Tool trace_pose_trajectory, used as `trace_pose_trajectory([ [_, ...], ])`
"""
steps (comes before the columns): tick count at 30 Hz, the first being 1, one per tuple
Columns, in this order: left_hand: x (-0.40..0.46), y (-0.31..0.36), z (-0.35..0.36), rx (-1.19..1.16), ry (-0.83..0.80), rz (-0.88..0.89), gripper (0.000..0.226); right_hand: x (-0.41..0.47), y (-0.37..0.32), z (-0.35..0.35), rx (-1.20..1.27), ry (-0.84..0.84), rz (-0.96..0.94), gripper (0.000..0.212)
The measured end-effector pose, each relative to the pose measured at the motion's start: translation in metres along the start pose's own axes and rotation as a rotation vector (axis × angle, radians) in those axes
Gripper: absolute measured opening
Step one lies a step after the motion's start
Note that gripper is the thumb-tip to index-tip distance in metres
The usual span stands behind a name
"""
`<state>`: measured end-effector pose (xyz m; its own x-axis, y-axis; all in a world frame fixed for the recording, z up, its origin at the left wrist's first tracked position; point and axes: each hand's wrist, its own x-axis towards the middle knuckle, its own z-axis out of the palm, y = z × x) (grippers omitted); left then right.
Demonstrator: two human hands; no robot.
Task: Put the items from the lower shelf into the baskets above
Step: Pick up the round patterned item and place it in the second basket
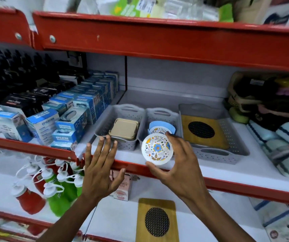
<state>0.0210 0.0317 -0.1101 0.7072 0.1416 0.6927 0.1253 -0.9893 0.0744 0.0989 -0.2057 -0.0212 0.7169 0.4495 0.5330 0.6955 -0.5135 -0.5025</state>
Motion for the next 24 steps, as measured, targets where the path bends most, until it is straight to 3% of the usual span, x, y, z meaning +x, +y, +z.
trace_pose_trajectory([
  [6, 0.001, 0.001, 0.000, -0.004, 0.020, 0.003, 0.078, 0.061, 0.003, -0.015, -0.207, -0.007, 0.135, 0.083],
  [12, -0.001, 0.000, 0.001, -0.021, 0.031, 0.018, 0.077, 0.113, 0.016, -0.003, -0.404, -0.316, 0.325, 0.072],
  [21, 0.000, -0.002, 0.002, -0.046, 0.025, 0.007, 0.075, 0.115, 0.009, -0.004, -0.332, -0.381, 0.276, 0.040],
  [24, 0.000, -0.002, 0.002, -0.044, 0.024, 0.006, 0.076, 0.111, 0.007, -0.012, -0.337, -0.350, 0.246, 0.053],
])
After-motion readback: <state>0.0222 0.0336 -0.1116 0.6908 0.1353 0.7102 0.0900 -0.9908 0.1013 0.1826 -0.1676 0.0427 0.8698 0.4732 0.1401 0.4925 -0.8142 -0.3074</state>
